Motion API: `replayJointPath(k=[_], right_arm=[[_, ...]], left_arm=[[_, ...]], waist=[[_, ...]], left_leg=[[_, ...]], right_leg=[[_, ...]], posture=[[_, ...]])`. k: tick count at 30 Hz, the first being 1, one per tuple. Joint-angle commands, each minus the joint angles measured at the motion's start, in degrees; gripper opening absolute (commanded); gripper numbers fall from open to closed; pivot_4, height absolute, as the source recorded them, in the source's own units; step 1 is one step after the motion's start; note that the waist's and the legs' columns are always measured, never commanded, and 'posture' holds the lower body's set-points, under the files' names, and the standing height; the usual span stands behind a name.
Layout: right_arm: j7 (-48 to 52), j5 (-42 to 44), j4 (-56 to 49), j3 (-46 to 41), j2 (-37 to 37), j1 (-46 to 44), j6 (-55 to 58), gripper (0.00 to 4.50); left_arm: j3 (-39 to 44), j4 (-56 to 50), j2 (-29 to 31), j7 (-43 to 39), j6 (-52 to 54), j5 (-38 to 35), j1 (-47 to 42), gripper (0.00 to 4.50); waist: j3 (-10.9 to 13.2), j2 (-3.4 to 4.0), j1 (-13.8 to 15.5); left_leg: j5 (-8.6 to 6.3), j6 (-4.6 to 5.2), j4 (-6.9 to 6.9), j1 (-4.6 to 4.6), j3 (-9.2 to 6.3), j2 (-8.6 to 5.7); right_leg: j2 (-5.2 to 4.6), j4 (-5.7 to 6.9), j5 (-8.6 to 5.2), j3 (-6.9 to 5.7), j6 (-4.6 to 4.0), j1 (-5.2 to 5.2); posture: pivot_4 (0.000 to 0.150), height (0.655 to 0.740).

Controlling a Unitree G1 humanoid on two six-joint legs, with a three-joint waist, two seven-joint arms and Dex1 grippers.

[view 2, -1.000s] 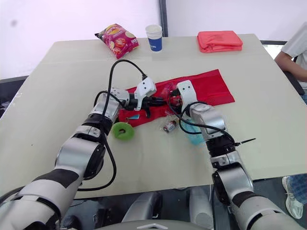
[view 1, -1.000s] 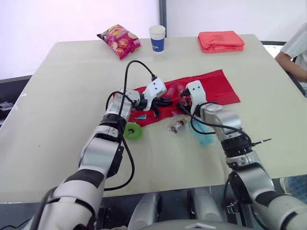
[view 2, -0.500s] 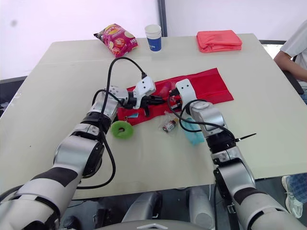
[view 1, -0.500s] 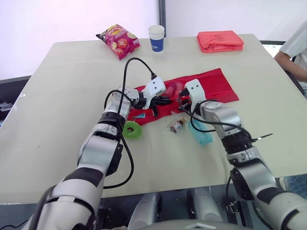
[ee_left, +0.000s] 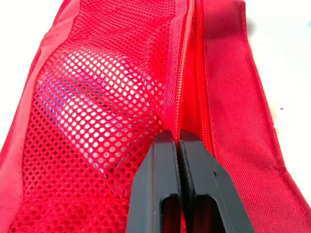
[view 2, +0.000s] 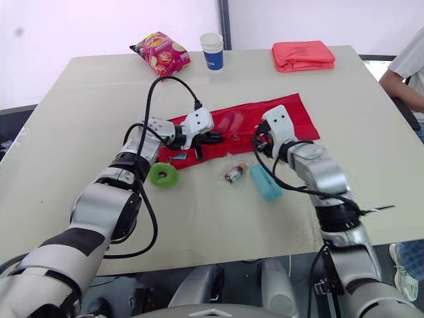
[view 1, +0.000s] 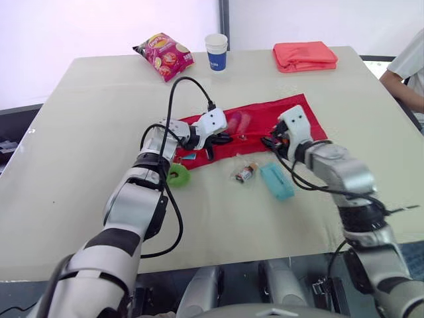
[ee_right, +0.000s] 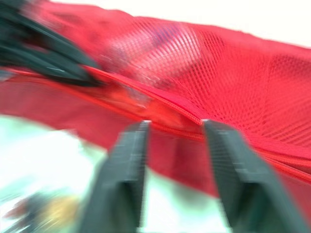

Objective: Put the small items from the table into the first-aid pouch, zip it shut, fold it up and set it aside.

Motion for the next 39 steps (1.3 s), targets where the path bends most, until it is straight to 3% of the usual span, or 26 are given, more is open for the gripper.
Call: replayJointPath(k=[1,3,9,18,20,23,29,34,39], right_arm=[[2.4,8.0,-16.4,-7.1,-4.2,2.4,10.3,3.60],[4.7,13.2,-24.2,-12.8,-7.7,5.5,15.5,4.47],[12.1,25.0,-38.0,-31.7,-18.6,15.5,21.5,4.47],[14.4,41.5,-40.5,-53.2,-25.8,24.6,27.6,4.47],[9.4,45.8,-40.5,-51.3,-23.0,24.0,29.4,4.47],[-2.4,46.9,-40.5,-40.0,-14.5,21.2,32.1,4.47],[-24.9,35.6,-32.2,-17.0,5.2,14.6,33.9,4.47],[-34.0,27.4,-23.3,-9.5,16.0,10.5,33.9,4.47],[-37.6,20.8,-18.6,-8.7,21.2,9.6,33.9,4.47]], left_arm=[[1.4,1.1,1.2,1.0,-3.9,-0.3,-1.6,0.00],[2.2,1.9,1.5,1.9,-5.0,-0.7,-1.9,0.00],[3.5,4.2,1.8,-0.9,-8.5,-1.4,-3.4,0.00],[4.9,5.0,0.0,-4.0,-9.5,-2.3,-4.2,0.00],[5.4,5.1,-0.4,-4.2,-8.8,-2.7,-4.2,0.00],[5.9,5.0,-0.8,-4.7,-7.9,-3.2,-4.4,0.00],[5.5,5.0,-0.9,-6.1,-7.8,-2.7,-5.1,0.00],[5.4,4.8,-0.6,-6.9,-7.7,-2.5,-5.6,0.00],[5.5,4.6,-0.2,-7.3,-7.4,-2.5,-5.6,0.00]], waist=[[0.0,0.00,0.3],[0.0,-0.01,0.8],[0.0,-0.03,2.2],[0.0,-0.09,3.3],[0.0,-0.10,3.3],[0.0,-0.18,2.9],[0.0,-0.17,2.8],[0.0,-0.16,2.8],[0.0,-0.15,2.7]], left_leg=[[0.00,0.00,-0.01,-0.02,-0.05,-0.02],[-0.01,0.01,-0.01,-0.02,-0.05,-0.04],[-0.01,0.04,0.06,0.04,-0.04,-0.14],[-0.02,0.08,0.12,0.10,-0.11,-0.26],[-0.02,0.09,0.13,0.11,-0.11,-0.26],[-0.02,0.08,0.10,0.22,-0.16,-0.23],[-0.01,0.05,0.09,0.19,-0.13,-0.26],[0.00,0.05,0.10,0.10,-0.16,-0.31],[0.00,0.05,0.09,0.10,-0.17,-0.32]], right_leg=[[0.00,-0.02,0.00,0.00,0.00,0.00],[-0.01,-0.03,0.00,-0.01,0.00,0.02],[-0.03,-0.02,0.00,-0.04,0.01,0.15],[-0.20,-0.05,0.00,-0.21,0.03,0.34],[-0.20,-0.05,0.00,-0.22,0.03,0.36],[-0.20,-0.04,0.00,-0.23,0.03,0.42],[-0.25,0.01,0.00,-0.14,0.03,0.30],[-0.25,-0.01,0.00,-0.16,0.03,0.21],[-0.24,0.00,0.00,-0.16,0.03,0.21]], posture=[[0.150,0.7400],[0.150,0.7400],[0.150,0.7400],[0.150,0.7400],[0.150,0.7400],[0.150,0.7400],[0.150,0.7400],[0.150,0.7400],[0.150,0.7400]])
